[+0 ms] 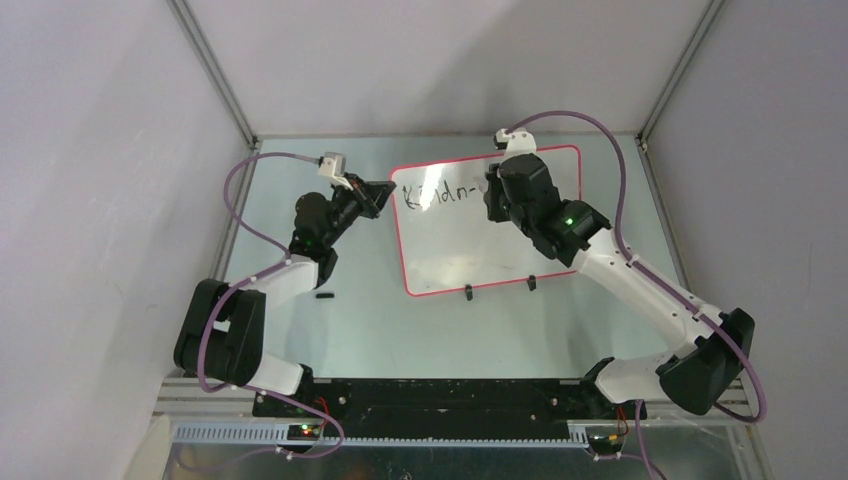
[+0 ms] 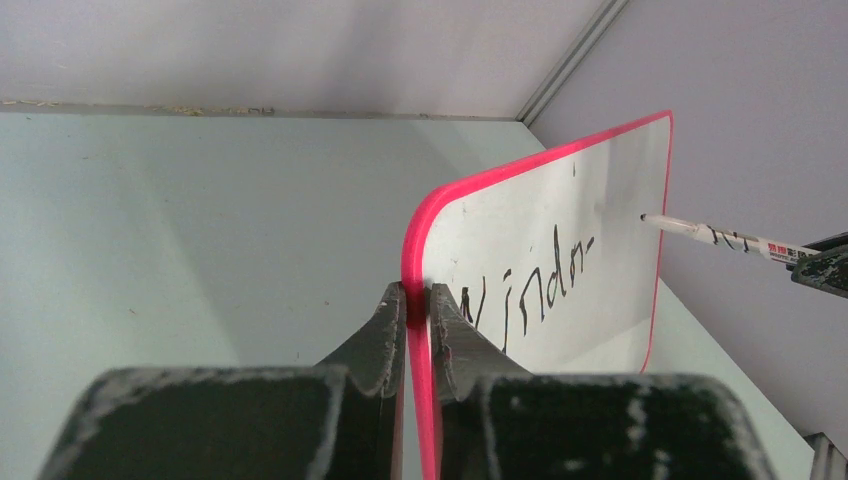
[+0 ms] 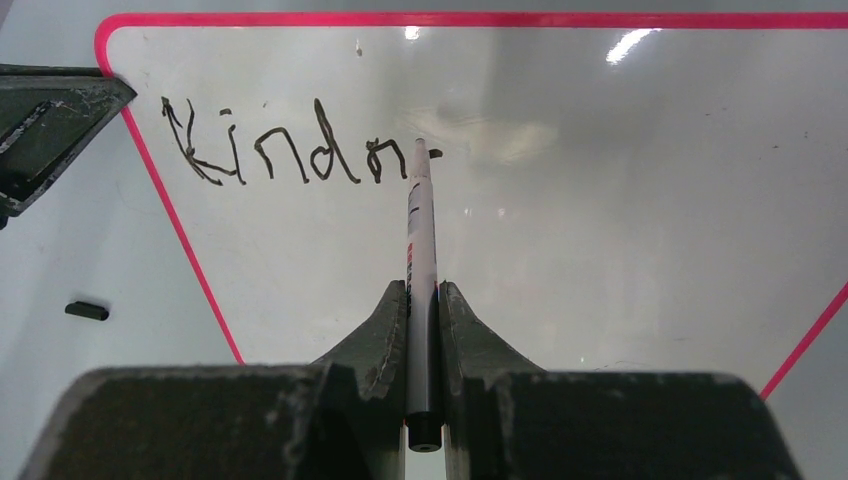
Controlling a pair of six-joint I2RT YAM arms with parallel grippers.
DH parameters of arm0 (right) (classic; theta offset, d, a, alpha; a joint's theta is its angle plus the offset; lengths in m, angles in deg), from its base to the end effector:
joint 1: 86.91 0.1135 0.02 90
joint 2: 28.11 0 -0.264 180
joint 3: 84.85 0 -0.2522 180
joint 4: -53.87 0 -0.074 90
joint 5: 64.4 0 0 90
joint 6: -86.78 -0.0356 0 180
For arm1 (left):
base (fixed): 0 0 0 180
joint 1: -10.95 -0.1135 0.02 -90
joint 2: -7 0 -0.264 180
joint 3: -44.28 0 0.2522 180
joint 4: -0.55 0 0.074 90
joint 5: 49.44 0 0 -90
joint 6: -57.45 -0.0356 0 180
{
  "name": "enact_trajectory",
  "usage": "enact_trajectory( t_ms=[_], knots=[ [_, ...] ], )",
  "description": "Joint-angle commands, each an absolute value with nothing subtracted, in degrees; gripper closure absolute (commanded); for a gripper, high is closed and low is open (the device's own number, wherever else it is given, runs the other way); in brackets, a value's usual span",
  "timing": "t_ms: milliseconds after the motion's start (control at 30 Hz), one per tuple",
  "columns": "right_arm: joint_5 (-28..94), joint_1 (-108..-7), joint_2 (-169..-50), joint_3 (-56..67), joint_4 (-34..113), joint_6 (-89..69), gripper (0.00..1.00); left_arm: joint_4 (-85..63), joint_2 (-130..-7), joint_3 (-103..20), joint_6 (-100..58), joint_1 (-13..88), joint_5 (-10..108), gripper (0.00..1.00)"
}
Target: Write a sentence on the whiteboard
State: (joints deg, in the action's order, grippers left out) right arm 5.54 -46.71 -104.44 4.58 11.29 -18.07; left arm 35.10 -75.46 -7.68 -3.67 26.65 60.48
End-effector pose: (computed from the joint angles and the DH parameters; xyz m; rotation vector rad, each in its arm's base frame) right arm 0.2344 0.1821 0.3811 -0.2364 2.0278 0.2415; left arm 0.2950 -0.0955 0.2548 0.1118 1.5657 -0.8786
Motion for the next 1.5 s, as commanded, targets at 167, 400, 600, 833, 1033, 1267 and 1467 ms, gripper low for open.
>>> enact_trajectory(
  t_ms=[167,400,600,833,1033,1267,1467],
  knots=[
    [6.1,-47.5,-106.1,4.5,12.3,-18.8,1.00,36.9,-73.1,-7.3,-5.7,27.8,61.7,1.00],
    [6.3,-47.8,-107.1,4.5,12.4,-18.9,1.00,36.8,-73.0,-7.3,-5.8,27.8,61.7,1.00],
    [6.0,-47.9,-107.6,4.5,12.4,-18.9,1.00,36.8,-72.9,-7.2,-5.8,27.8,61.7,1.00],
    [5.8,-48.1,-108.0,4.5,12.1,-19.0,1.00,36.8,-72.9,-7.2,-5.9,27.8,61.7,1.00],
    [5.7,-48.2,-108.6,4.5,12.1,-19.1,1.00,36.8,-72.9,-7.2,-5.9,27.8,61.6,1.00],
    [5.2,-48.3,-108.5,4.5,11.8,-19.2,1.00,36.7,-72.8,-7.2,-6.0,27.8,61.6,1.00],
    [5.0,-48.5,-108.6,4.5,12.0,-19.1,1.00,36.7,-72.8,-7.2,-6.0,27.8,61.6,1.00]
  ],
)
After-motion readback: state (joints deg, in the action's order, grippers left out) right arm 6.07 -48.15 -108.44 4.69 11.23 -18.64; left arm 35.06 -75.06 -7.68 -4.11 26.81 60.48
